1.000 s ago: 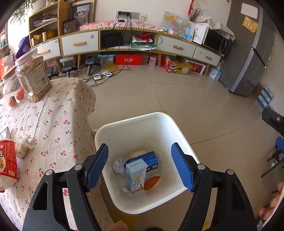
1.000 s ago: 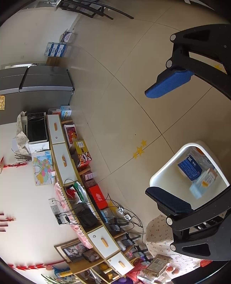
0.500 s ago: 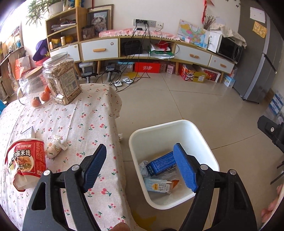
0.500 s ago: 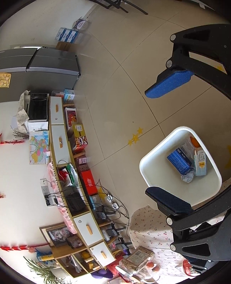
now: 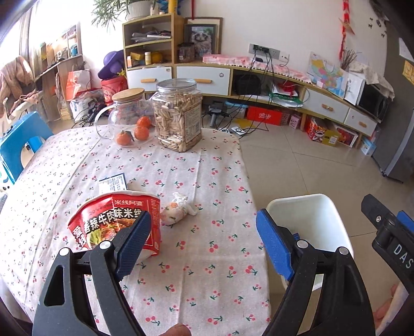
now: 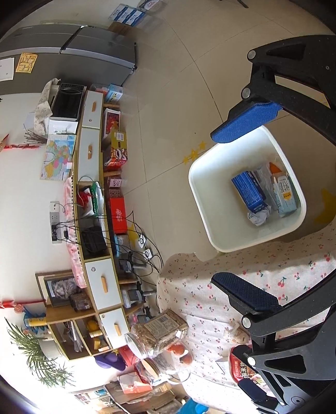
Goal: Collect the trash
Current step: 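Move both tools back to the table and grasp the red noodle cup with the left tool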
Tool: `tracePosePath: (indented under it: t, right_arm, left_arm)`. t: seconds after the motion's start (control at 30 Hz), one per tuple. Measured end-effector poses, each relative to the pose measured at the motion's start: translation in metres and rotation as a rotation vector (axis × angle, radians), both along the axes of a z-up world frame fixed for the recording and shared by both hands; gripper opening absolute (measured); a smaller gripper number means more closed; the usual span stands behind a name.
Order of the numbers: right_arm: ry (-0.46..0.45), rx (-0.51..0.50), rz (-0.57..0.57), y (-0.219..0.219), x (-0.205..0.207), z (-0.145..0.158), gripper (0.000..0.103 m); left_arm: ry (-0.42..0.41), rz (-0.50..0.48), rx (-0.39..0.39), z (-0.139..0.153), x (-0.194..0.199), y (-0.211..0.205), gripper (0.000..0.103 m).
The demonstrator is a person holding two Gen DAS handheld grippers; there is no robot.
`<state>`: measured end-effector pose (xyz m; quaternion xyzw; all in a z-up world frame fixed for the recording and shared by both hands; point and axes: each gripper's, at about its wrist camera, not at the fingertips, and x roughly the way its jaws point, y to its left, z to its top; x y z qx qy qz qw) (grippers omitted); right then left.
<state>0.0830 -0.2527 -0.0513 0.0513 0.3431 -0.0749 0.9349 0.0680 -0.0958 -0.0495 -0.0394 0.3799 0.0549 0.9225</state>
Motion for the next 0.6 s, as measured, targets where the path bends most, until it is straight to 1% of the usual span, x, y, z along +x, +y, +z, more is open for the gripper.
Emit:
tracePosePath:
  t: [0.2, 0.37, 0.53, 0.6]
  right_arm:
    - [0.012, -0.014, 0.079, 0.040, 0.004, -0.003, 0.096]
    - [0.022, -0.023, 0.134, 0.069, 0.008, -0.005, 0.096]
    - [0.038, -0.033, 0.179, 0.095, 0.013, -0.010, 0.096]
    - [0.046, -0.037, 0.193, 0.103, 0.015, -0.012, 0.096]
  left_arm:
    - [0.007, 0.083, 0.000, -0.002, -0.009, 0.042, 0.081]
    - [0.011, 0.151, -0.004, -0.004, -0.017, 0.080, 0.084]
    - [0.031, 0.215, -0.036, -0.011, -0.021, 0.120, 0.084]
    - [0.045, 0.230, -0.062, -0.016, -0.021, 0.134, 0.085]
